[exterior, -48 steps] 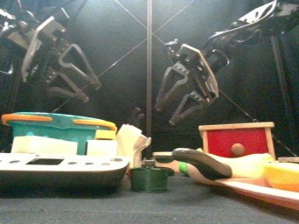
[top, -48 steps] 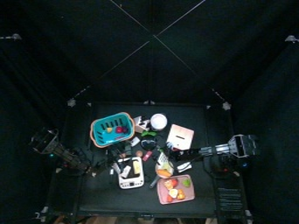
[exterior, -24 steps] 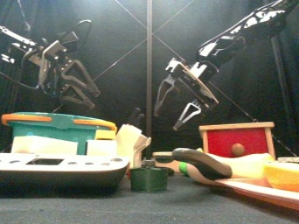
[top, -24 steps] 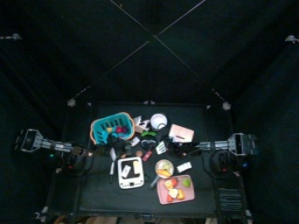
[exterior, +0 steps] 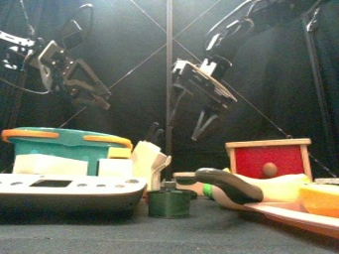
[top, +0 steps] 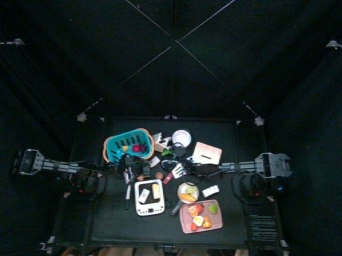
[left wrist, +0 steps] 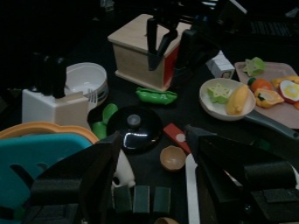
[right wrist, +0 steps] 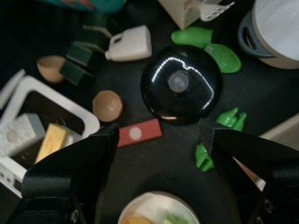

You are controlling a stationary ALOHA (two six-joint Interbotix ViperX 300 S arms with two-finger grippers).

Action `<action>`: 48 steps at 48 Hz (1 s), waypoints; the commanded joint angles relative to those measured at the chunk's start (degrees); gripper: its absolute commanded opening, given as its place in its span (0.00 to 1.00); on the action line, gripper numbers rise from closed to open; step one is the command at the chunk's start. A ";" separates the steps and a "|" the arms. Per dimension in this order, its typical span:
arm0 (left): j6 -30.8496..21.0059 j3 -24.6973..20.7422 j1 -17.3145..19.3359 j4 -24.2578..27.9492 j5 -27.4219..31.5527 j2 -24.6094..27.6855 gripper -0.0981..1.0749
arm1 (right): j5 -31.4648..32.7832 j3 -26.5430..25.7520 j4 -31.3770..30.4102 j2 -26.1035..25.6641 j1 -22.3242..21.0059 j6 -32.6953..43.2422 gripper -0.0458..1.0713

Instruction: Grab salmon

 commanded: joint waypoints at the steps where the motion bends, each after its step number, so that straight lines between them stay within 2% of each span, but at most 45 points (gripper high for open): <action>1: 0.00 0.62 0.09 0.53 -0.09 -1.14 0.88 | 1.76 -4.48 8.44 0.00 -0.44 -12.30 0.95; 10: 0.00 2.81 0.09 1.05 -0.09 -5.01 0.88 | 1.76 -5.27 18.63 2.20 -1.32 -35.86 0.95; 15: 0.00 3.96 0.09 1.23 -0.26 -6.59 0.88 | 0.70 -4.31 21.88 3.25 -0.97 -47.02 0.95; 21: -0.09 4.75 0.09 1.23 -0.26 -7.56 0.88 | -1.67 -2.81 23.20 4.04 -0.88 -55.99 0.95; 32: -0.18 5.80 0.18 1.14 -0.26 -7.47 0.88 | -8.17 -0.26 20.65 5.89 -0.35 -62.58 0.95; 38: -0.18 5.98 0.18 1.05 -0.26 -7.56 0.88 | -11.78 0.26 17.49 7.38 -0.35 -63.02 0.95; 48: -0.26 6.59 0.26 0.97 -0.35 -7.56 0.88 | -13.45 -0.18 14.33 10.20 -0.35 -63.02 0.94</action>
